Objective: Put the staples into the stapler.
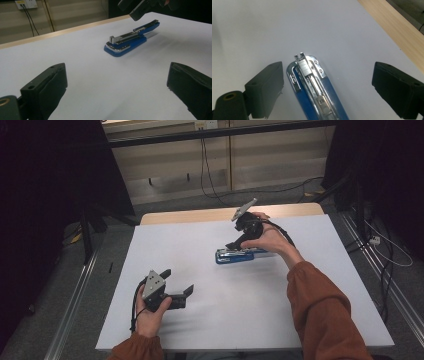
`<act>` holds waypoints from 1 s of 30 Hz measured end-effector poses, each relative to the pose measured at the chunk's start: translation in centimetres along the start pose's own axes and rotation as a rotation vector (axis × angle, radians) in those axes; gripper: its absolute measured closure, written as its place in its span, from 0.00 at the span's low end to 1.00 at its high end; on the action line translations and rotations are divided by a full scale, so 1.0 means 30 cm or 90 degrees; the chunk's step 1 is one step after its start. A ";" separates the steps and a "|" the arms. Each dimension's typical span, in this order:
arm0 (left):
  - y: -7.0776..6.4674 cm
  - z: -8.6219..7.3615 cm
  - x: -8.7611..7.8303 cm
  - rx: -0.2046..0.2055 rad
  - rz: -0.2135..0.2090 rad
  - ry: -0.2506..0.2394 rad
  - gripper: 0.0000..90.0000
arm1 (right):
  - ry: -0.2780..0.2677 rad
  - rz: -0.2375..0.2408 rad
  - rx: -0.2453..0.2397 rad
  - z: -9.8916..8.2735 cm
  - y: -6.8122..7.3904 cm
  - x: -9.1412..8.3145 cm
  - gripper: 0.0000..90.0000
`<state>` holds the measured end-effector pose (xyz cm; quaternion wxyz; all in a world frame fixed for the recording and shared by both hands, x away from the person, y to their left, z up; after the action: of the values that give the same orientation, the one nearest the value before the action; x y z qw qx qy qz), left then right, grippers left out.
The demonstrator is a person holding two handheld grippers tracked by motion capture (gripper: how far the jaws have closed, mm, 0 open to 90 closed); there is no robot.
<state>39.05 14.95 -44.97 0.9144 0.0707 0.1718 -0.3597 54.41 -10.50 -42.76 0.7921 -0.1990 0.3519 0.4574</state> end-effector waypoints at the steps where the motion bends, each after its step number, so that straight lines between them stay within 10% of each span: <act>1: -0.002 -0.002 0.000 0.002 -0.002 0.003 0.03 | -0.007 0.002 0.004 -0.004 0.002 -0.004 0.13; 20: 0.023 -0.009 -0.008 -0.012 0.011 0.005 0.03 | -0.084 -0.117 0.165 -0.122 -0.040 -0.076 0.06; 30: 0.010 -0.009 -0.004 -0.020 -0.011 0.018 0.04 | -0.142 -0.169 0.199 -0.184 -0.033 -0.141 0.06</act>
<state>39.11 15.33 -45.17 0.9098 0.0601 0.1909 -0.3636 51.78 -16.97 -43.36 0.9004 -0.0665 0.2999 0.3082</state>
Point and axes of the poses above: each handheld gripper's, and its own axes: x roughly forward along the jaws, z roughly out of its top, y roughly to its left, the point moved 6 cm from there along x, roughly forward along the jaws, and after that the axes turned 2 degrees about y, right-handed, at the moved point
